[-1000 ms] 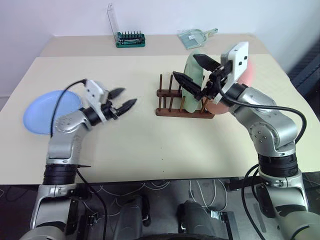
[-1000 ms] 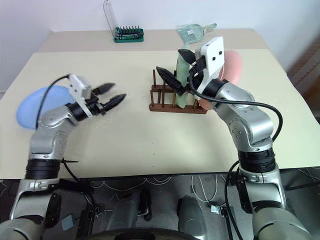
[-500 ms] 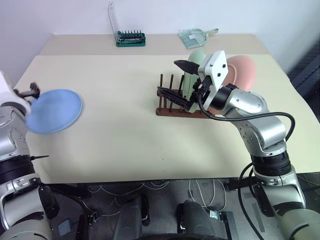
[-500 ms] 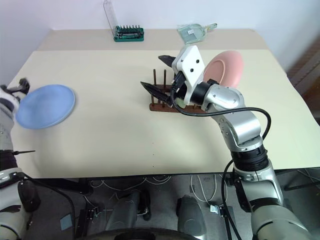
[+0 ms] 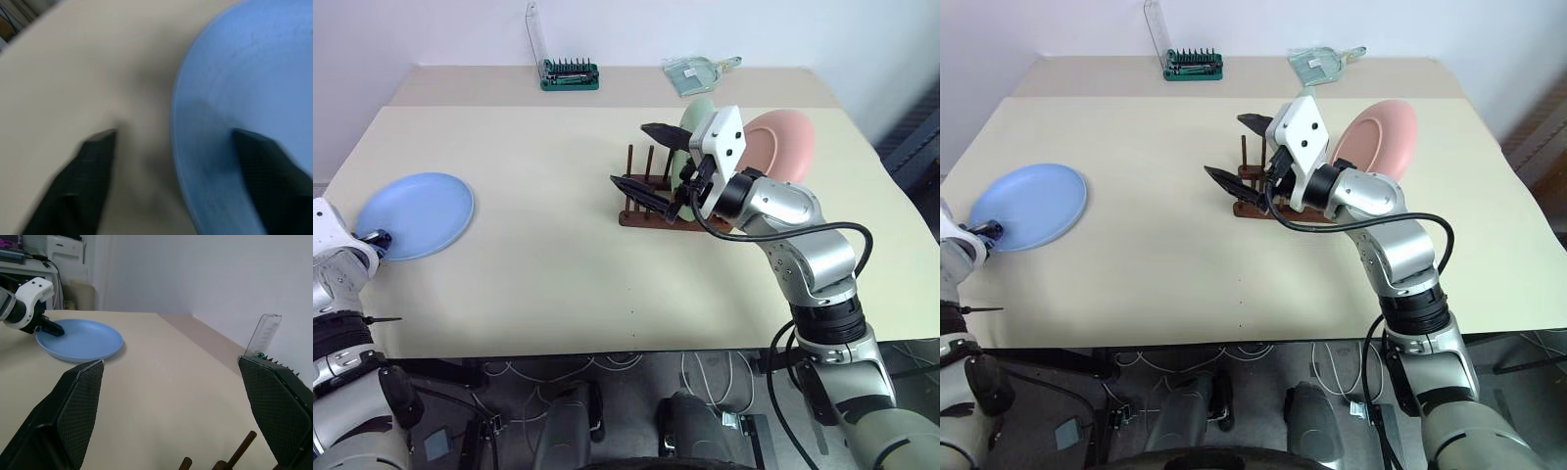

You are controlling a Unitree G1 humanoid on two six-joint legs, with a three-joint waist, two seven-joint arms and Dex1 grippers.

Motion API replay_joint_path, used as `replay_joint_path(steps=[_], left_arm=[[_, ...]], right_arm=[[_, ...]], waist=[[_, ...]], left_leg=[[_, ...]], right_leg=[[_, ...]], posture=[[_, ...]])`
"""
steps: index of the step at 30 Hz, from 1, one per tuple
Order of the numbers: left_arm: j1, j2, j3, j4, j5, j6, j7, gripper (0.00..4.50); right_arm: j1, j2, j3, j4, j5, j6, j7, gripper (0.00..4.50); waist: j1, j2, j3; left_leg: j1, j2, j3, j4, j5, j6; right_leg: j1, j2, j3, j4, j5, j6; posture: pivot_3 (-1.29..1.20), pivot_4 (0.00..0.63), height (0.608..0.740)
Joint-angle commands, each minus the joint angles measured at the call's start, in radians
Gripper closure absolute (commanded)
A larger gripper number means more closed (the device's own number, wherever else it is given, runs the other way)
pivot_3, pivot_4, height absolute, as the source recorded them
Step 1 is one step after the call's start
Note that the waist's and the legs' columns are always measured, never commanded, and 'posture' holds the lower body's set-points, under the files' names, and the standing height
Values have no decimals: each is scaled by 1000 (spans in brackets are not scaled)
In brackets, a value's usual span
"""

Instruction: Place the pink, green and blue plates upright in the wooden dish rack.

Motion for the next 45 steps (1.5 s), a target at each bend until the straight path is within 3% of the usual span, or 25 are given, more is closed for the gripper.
replay_joint_path(steps=[1,4,11,15,21,28,37,41,45], left_arm=[[-29,38,14,30,-4,-49,-10,2942],[-63,14,13,9,-26,-85,-14,4490],[-127,-84,-11,-122,-84,-173,-31,4490],[-168,-186,-140,-366,-81,-273,-82,4490],[-225,-237,-325,-561,-20,-306,-108,4490],[-252,-288,-414,-735,-33,-182,-85,4490],[-223,-301,-415,-877,-102,-28,-114,4490],[-221,-314,-388,-901,-134,6,-118,4500],[-213,-301,-393,-904,-133,20,-128,4500]], right_arm=[[-5,6,-20,-22,-9,-23,0,0],[7,4,-26,-36,-13,-20,-6,0],[5,-16,-2,-30,-72,-31,-7,0],[-24,-32,65,5,-193,-116,3,0],[-85,-4,179,55,-362,-224,-17,0],[-136,40,269,158,-565,-349,-85,0],[-168,63,299,284,-711,-460,-133,0],[-166,76,288,301,-727,-472,-134,1219],[-165,75,285,306,-751,-487,-132,3410]], waist=[[0,0,0],[2,0,0],[6,-1,0],[6,-4,0],[-6,-4,0],[-13,-4,0],[-19,-4,0],[-20,-3,0],[-21,-3,0]], left_leg=[[0,0,0,0,0,0],[0,0,0,0,0,0],[0,0,0,0,0,0],[-3,-1,0,1,1,2],[-2,0,1,1,2,2],[-1,0,1,1,3,2],[-1,0,1,1,3,2],[0,0,1,1,3,2],[0,0,1,1,3,2]], right_leg=[[0,0,0,0,0,0],[0,0,0,0,0,0],[0,0,0,0,0,0],[2,0,0,0,0,0],[2,0,0,1,0,0],[2,0,-1,2,0,0],[3,0,-1,2,0,0],[3,0,-1,2,0,0],[3,1,-1,2,0,0]], posture=[[0,150,732],[0,150,732],[0,150,732],[0,150,732],[0,150,732],[0,150,732],[0,150,732],[0,150,732],[0,150,732]])
